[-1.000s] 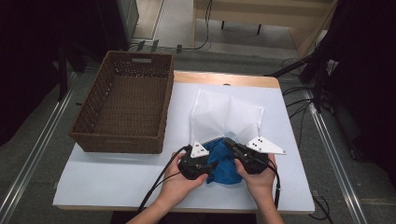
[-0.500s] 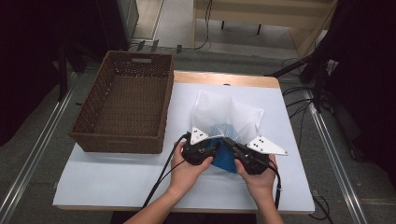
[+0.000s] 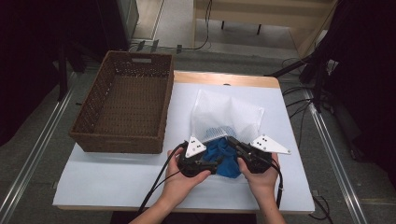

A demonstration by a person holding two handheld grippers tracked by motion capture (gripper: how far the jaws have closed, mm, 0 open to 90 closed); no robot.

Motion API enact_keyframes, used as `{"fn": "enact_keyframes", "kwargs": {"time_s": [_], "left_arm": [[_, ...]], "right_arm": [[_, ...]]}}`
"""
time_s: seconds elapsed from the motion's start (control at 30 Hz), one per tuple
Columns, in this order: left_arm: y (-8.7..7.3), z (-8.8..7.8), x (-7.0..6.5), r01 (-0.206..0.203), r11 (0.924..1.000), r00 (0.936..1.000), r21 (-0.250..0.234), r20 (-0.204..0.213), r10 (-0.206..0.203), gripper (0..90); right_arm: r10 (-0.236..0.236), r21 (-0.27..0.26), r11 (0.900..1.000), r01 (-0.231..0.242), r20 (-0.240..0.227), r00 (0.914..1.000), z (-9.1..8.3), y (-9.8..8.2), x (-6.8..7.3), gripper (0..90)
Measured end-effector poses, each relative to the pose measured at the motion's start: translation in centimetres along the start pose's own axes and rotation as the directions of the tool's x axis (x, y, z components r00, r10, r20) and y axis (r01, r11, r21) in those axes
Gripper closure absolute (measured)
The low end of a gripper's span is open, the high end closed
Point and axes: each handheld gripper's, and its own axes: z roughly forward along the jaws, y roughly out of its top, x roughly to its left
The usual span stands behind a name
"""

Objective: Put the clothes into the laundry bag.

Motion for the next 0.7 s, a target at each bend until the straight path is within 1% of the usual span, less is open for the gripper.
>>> {"fn": "enact_keyframes", "kwargs": {"time_s": [0.1,0.17,0.23,0.27,0.37,0.4,0.47,0.5,0.53,0.57,0.6,0.67,0.7], "left_arm": [[-0.3,0.1,-0.6,-0.012,0.9998,0.9999,0.014,0.005,0.012,27.7],[-0.6,0.8,-1.0,-0.024,0.9989,0.9997,0.041,0.006,0.024,24.6],[-1.0,1.7,-1.5,-0.035,0.9959,0.9994,0.084,0.004,0.034,22.0],[-1.2,2.1,-1.7,-0.041,0.9939,0.9991,0.102,-0.004,0.042,19.0],[-1.7,3.3,-2.2,-0.068,0.9854,0.9967,0.156,-0.034,0.074,15.1],[-2.0,3.7,-2.3,-0.085,0.9817,0.9945,0.171,-0.046,0.094,14.4],[-2.3,4.2,-2.2,-0.097,0.9764,0.9915,0.193,-0.067,0.112,14.4],[-2.4,4.3,-2.0,-0.099,0.9747,0.9893,0.201,-0.086,0.118,15.3],[-2.4,4.3,-1.9,-0.096,0.9755,0.9888,0.198,-0.093,0.116,18.6],[-2.4,4.2,-1.7,-0.095,0.9761,0.988,0.195,-0.101,0.117,23.8],[-2.3,4.0,-1.5,-0.087,0.979,0.9879,0.184,-0.111,0.108,31.2],[-2.1,3.7,-1.2,-0.075,0.9819,0.9909,0.174,-0.098,0.093,46.2],[-2.0,3.5,-1.0,-0.062,0.9841,0.9927,0.166,-0.091,0.078,53.4]], "right_arm": [[0.004,0.001,1.0,-0.004,0.0,1.0,0.0,0.0,-0.1,90.0],[0.003,0.005,1.0,-0.003,0.001,1.0,0.1,-0.1,-0.1,90.0],[0.005,0.007,1.0,-0.005,0.0,1.0,0.2,-0.1,0.0,90.0],[0.006,0.008,1.0,-0.006,0.0,1.0,0.2,-0.1,0.1,90.0],[0.003,0.013,1.0,-0.003,-0.004,1.0,0.3,-0.2,0.1,90.0],[0.002,0.014,1.0,-0.002,-0.003,1.0,0.3,-0.2,0.1,90.0],[0.004,0.016,1.0,-0.004,-0.004,1.0,0.3,-0.3,0.0,90.0],[0.004,0.016,1.0,-0.004,-0.003,1.0,0.3,-0.3,0.0,90.0],[0.007,0.018,1.0,-0.007,-0.004,1.0,0.3,-0.3,0.0,90.0],[0.006,0.019,1.0,-0.006,-0.004,1.0,0.3,-0.4,0.0,90.0],[0.005,0.02,1.0,-0.005,-0.003,1.0,0.3,-0.4,-0.1,90.0],[0.007,0.019,1.0,-0.007,-0.005,1.0,0.3,-0.4,-0.1,90.0],[0.007,0.019,1.0,-0.007,-0.005,1.0,0.3,-0.4,-0.1,90.0]]}}
